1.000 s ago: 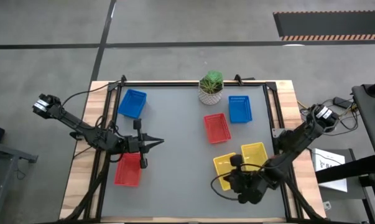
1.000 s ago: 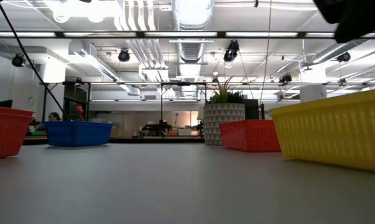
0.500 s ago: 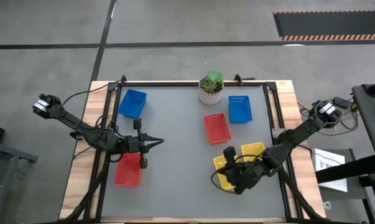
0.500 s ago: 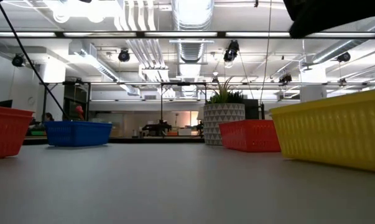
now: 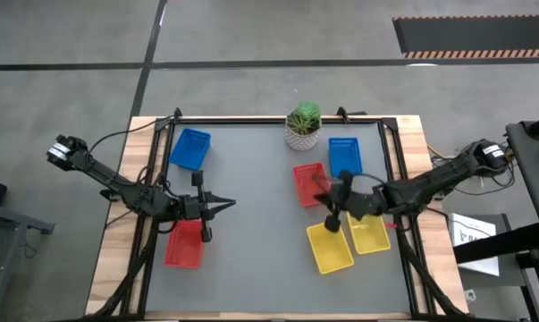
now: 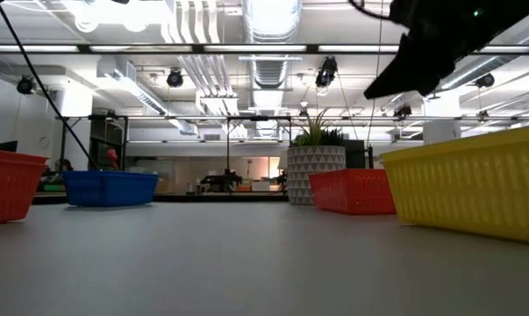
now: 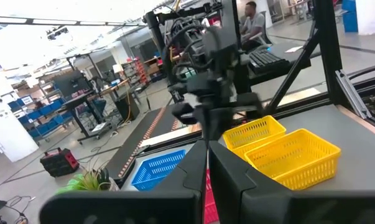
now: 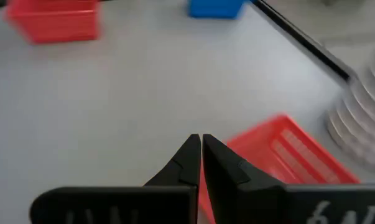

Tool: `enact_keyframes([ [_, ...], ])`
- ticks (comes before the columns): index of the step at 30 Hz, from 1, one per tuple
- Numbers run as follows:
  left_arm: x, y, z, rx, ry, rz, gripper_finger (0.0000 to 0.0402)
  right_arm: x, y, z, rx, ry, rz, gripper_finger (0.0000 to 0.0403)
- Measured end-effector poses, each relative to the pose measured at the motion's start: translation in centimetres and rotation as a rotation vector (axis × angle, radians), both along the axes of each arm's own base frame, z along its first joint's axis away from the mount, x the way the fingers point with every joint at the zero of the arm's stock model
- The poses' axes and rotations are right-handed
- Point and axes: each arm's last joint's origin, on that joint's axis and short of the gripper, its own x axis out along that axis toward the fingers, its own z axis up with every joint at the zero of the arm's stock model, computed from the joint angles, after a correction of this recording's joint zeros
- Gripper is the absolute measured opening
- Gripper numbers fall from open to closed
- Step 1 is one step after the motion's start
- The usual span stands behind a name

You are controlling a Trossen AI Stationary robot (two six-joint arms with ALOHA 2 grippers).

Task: Stack baskets by color
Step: Stack the right red bin on top of the left red bin

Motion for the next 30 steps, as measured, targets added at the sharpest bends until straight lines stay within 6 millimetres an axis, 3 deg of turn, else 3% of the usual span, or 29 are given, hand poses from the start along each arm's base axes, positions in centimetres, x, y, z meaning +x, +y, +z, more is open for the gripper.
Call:
enact_keyframes([
  [5, 0.0, 0.0, 0.0, 0.000, 0.000, 0.000, 0.0002, -0.4, -2.0, -0.2, 0.093, 0.098, -0.109, 0.0009],
  [16, 0.0, 0.0, 0.0, 0.000, 0.000, 0.000, 0.0002, 0.7, -2.4, -0.2, 0.274, 0.276, 0.052, 0.0024],
  [23, 0.0, 0.0, 0.0, -0.024, -0.008, -0.001, 0.0002, -0.2, -2.4, -1.2, 0.118, 0.510, 0.247, 0.0101],
  [26, 0.5, 0.0, 0.3, -0.115, -0.055, 0.006, 0.0001, -0.3, -2.3, -0.9, 0.070, 0.498, 0.306, 0.0131],
  [30, 2.7, -0.3, -0.2, -0.155, -0.034, 0.035, 0.0001, -0.1, -1.9, 0.1, 0.034, 0.385, 0.343, 0.0136],
])
